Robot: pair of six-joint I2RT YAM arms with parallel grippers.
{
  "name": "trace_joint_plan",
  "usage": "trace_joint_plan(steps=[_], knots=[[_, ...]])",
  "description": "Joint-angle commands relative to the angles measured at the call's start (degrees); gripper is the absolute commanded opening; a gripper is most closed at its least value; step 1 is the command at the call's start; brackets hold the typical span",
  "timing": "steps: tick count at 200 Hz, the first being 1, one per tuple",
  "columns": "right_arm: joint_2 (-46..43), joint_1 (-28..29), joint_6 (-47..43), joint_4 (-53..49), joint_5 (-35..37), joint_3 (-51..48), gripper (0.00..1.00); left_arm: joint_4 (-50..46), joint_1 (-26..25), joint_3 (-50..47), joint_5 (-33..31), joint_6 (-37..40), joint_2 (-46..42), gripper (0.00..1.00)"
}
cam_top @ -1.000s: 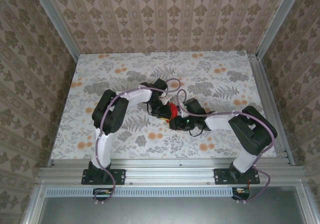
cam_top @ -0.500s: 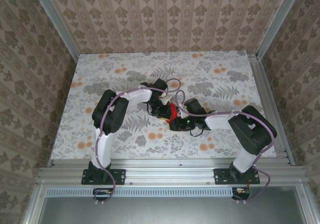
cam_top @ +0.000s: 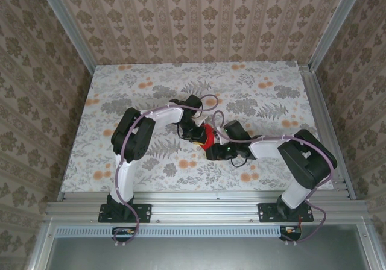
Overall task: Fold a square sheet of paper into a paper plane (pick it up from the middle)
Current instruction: Fourth fold the wing at the center of the table.
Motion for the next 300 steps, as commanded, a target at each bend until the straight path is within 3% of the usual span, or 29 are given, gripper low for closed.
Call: trace_joint_plan(steps=[1, 75, 126, 201, 255, 300], knots=[[0.59, 0.67, -0.08, -10.95, -1.28, -4.08, 0.38, -4.00, -0.34, -4.12, -13.26, 1.51, 8.26, 0.15], [-3.72, 0.16, 2.81, -9.92, -3.44, -4.58, 0.38, -3.97, -0.38, -3.85, -11.88, 1.73, 7.84, 0.15], [-11.26, -6.42, 8.84, -4.51, -2.52, -0.67, 0.40, -3.45, -0.82, -3.57, -10.39, 2.06, 7.04, 0.15], [1.30, -11.16, 14.53, 6.01, -3.64, 7.73, 0.40, -2.41, -1.18, -3.57, -9.99, 1.94, 5.55, 0.15], [10.99, -12.87, 20.35, 14.32, -5.99, 11.16, 0.32, -1.69, -1.06, -4.51, -10.30, 2.13, 4.39, 0.15], [12.28, -12.84, 22.49, 16.83, -7.42, 10.68, 0.26, -1.26, -1.14, -4.90, -10.15, 2.12, 4.55, 0.15]])
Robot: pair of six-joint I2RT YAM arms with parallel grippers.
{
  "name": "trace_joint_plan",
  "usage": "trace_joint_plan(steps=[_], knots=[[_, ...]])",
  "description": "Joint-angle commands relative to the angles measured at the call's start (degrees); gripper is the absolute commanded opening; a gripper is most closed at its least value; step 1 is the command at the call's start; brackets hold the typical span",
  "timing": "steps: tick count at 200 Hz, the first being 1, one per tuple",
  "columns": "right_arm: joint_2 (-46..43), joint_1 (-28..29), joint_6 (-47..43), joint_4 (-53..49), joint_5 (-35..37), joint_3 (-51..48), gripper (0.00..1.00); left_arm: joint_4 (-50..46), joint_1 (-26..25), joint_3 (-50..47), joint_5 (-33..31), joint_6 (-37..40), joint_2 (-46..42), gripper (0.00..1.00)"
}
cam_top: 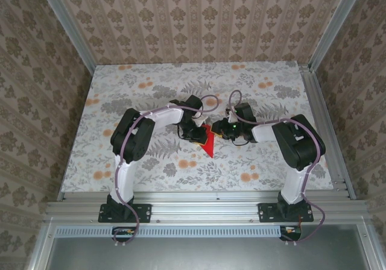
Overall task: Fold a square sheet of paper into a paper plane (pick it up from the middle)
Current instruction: Fourth fold the wing at the center of the table.
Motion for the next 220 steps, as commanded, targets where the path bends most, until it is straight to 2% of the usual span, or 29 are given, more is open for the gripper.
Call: trace_joint_plan(steps=[1, 64, 109, 177, 220], knots=[[0.29, -0.09, 2.05, 3.41, -2.42, 0.64, 0.26, -2.36, -0.70, -4.23, -9.30, 1.27, 5.48, 0.15], [1.21, 0.70, 0.59, -2.73, -1.43, 0.62, 0.18, -1.65, -0.70, -4.24, -8.93, 0.92, 5.79, 0.15], [2.44, 1.04, -4.00, -11.12, 1.72, 3.35, 0.18, -1.64, -0.77, -4.67, -9.04, 1.01, 5.36, 0.15], [2.52, 1.66, -9.20, -23.43, 13.20, 8.26, 0.17, -1.41, -0.79, -5.67, -9.26, 1.10, 5.13, 0.15], [1.98, 1.48, -10.27, -24.78, 17.02, 8.22, 0.19, -1.04, -0.70, -6.16, -9.16, 0.90, 4.26, 0.15]])
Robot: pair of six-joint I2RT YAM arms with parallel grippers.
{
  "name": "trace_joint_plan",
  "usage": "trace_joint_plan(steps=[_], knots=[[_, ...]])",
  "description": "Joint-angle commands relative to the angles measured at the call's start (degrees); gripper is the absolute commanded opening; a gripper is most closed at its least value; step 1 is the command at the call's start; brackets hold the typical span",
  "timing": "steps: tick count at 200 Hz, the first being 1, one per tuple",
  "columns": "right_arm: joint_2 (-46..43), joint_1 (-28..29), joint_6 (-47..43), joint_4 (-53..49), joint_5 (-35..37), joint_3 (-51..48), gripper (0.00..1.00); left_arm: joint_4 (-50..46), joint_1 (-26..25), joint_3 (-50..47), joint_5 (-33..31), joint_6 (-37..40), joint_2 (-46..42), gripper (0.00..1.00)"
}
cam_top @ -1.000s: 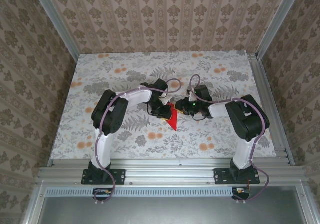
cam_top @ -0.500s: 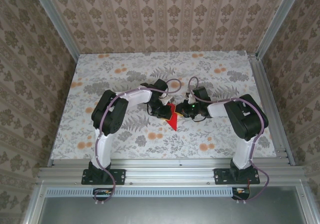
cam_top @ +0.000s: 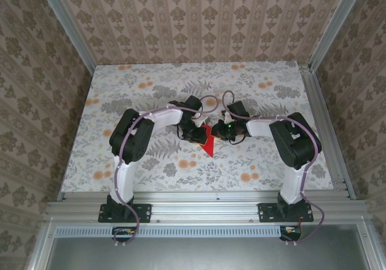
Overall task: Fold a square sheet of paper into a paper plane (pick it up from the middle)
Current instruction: Fourth fold the wing at the center of the table.
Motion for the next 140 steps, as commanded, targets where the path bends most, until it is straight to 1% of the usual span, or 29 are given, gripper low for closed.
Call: trace_joint_plan(steps=[1, 9, 34, 58, 90, 110, 140], knots=[[0.12, -0.77, -2.24, -4.80, 8.79, 0.03, 0.20, -3.10, -0.70, -4.44, -9.14, 0.91, 5.15, 0.15], [-0.97, -0.73, -2.06, -4.49, 9.16, -0.30, 0.22, -2.99, -0.69, -4.39, -9.05, 0.71, 5.06, 0.15], [-3.99, -0.85, -3.08, -4.99, 10.48, -0.54, 0.22, -3.02, -0.57, -4.22, -8.91, 0.88, 4.95, 0.15], [-4.87, -1.11, -2.07, -1.56, 5.49, -1.74, 0.23, -2.84, -0.58, -4.40, -8.87, 0.79, 4.54, 0.15], [-8.90, 0.22, 0.98, 2.29, -0.11, -5.47, 0.22, -1.96, -0.52, -4.33, -8.08, 0.33, 3.98, 0.15], [-10.11, 1.25, 1.98, 1.71, -0.25, -7.22, 0.23, -1.19, -0.44, -3.74, -6.67, -0.15, 3.77, 0.15], [-9.30, 1.34, 2.89, 3.14, -0.26, -9.01, 0.29, -0.40, -0.43, -2.31, -4.63, -1.06, 3.18, 0.17]])
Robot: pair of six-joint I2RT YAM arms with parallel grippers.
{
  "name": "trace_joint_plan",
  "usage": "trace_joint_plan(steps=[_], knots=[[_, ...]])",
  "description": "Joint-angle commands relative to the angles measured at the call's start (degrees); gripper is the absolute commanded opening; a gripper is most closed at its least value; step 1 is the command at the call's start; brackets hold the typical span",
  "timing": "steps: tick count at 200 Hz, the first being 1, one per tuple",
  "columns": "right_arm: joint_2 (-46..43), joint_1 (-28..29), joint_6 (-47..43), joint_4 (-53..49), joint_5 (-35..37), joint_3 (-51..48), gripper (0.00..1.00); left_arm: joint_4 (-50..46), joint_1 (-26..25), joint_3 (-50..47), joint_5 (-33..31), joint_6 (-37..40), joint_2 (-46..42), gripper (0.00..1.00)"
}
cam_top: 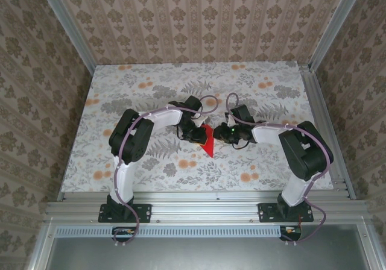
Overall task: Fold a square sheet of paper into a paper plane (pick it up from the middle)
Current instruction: Fourth fold the wing at the center of the table.
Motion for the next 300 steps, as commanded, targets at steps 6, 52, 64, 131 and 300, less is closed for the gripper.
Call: trace_joint_plan(steps=[6, 52, 64, 131, 300], knots=[[0.01, 0.09, 1.42, 1.87, -1.87, -1.59, 0.30, -1.12, -0.39, -1.62, -4.59, -1.23, 3.42, 0.17], [2.93, 0.10, 1.96, 4.83, -3.59, -0.78, 0.32, 0.19, -0.17, 0.12, -1.63, -3.14, 0.66, 0.18], [3.83, 0.14, 2.32, 5.82, -4.33, -0.46, 0.33, 0.24, -0.17, 0.58, -1.23, -3.47, 0.23, 0.19], [5.33, 0.09, 2.49, 7.01, -5.35, -0.11, 0.29, 1.16, 0.42, 2.11, 0.67, -4.81, -2.65, 0.19], [4.76, 0.09, 1.57, 6.54, -4.68, -0.33, 0.19, 6.17, 1.01, -5.92, 2.02, -6.87, -5.68, 0.13]])
